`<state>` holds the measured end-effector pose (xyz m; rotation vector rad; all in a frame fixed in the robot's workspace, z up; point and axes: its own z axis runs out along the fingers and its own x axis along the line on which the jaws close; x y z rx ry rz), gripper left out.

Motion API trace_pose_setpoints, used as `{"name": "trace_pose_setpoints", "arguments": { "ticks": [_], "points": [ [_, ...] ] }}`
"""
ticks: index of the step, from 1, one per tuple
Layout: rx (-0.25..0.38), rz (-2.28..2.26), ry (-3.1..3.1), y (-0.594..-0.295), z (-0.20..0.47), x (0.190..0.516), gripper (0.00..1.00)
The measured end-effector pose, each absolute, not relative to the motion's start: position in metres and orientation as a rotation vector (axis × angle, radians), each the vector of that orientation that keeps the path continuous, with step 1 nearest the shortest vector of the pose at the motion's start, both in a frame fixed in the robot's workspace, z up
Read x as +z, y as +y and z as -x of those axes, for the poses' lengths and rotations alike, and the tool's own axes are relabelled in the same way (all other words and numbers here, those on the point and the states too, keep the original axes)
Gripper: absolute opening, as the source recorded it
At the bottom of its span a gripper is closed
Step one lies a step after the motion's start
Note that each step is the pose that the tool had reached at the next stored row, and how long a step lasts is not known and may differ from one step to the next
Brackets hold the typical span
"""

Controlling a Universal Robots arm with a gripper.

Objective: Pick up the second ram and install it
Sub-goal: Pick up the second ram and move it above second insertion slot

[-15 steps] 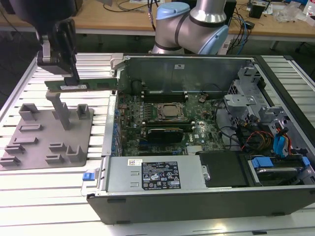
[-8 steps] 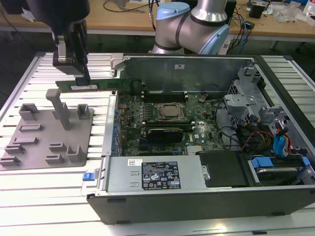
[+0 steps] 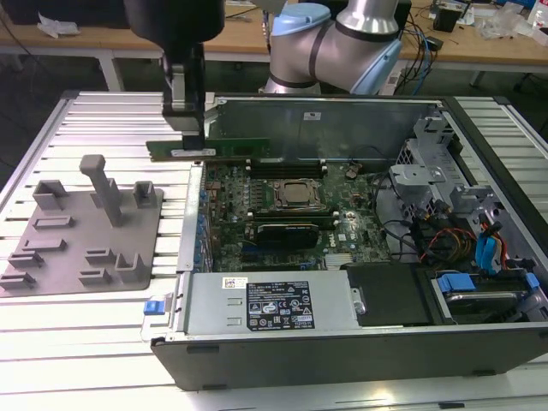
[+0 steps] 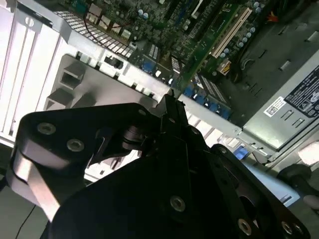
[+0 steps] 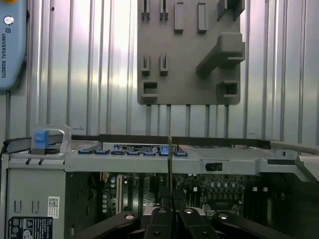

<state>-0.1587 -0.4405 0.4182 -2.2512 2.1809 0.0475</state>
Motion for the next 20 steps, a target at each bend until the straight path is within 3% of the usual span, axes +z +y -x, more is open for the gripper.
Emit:
{"name": "trace_pose_setpoints", "arguments": {
  "ticks": [20],
  "points": [
    [0.067, 2.259, 2.189, -0.440, 0.084, 0.417, 0.09]
  ]
}}
